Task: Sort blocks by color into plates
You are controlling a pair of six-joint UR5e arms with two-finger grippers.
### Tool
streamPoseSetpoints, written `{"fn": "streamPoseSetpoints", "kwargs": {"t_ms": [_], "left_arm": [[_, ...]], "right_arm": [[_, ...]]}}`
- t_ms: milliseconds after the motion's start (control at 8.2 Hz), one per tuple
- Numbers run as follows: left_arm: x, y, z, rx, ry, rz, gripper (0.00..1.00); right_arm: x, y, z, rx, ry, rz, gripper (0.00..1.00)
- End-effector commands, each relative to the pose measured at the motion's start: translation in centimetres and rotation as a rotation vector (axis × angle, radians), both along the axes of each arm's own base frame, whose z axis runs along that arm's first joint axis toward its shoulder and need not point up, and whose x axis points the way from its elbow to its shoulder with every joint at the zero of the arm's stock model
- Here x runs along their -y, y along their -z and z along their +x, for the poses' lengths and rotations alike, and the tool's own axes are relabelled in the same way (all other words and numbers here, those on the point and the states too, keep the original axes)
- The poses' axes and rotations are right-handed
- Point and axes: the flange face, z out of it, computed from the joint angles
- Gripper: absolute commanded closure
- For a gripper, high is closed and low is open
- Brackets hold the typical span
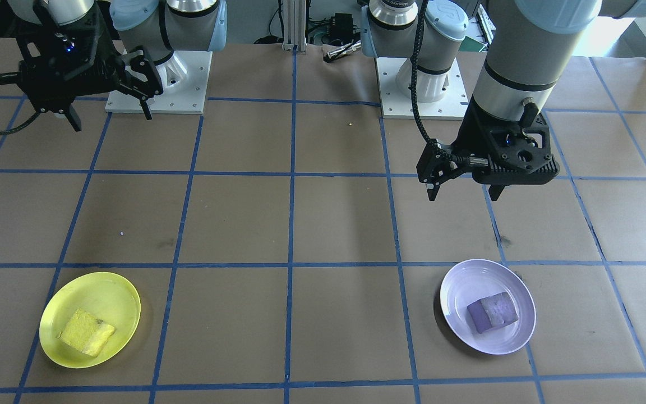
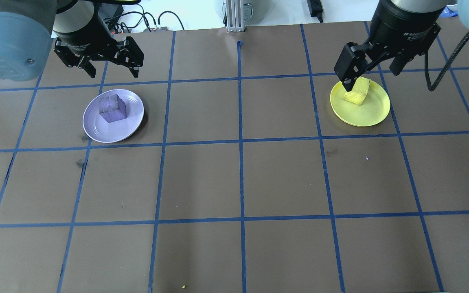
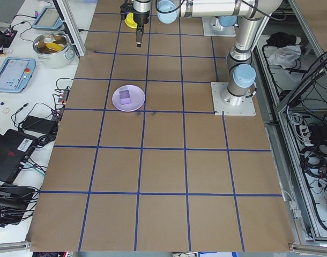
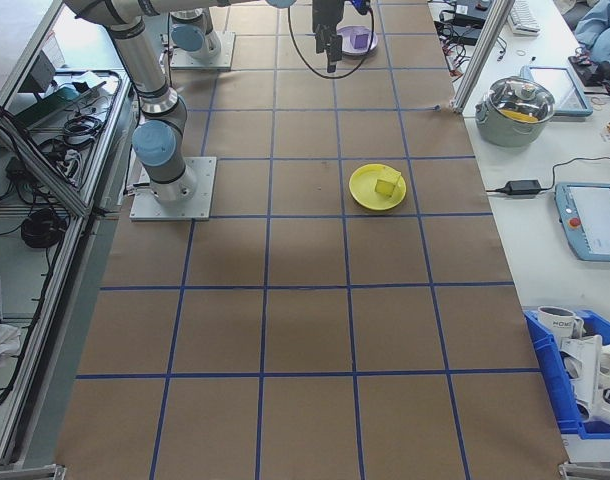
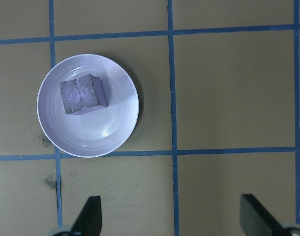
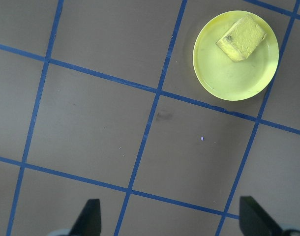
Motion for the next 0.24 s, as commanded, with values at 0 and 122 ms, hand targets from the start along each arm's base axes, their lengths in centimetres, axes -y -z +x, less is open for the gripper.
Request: {"fn": "streamPoseSetpoints", "kwargs": {"t_ms": [0, 122], "left_arm": [[0.17, 0.36, 0.04, 0.003, -0.003, 0.007, 0.00], [0.50, 0.47, 0.20, -0.023, -0.007, 0.009, 0.00]], "right_arm": [[0.00, 0.04, 0.01, 0.002, 0.000, 0.001, 0.00], [-0.06, -0.04, -0.01, 0.001, 0.000, -0.001, 0.00]]}}
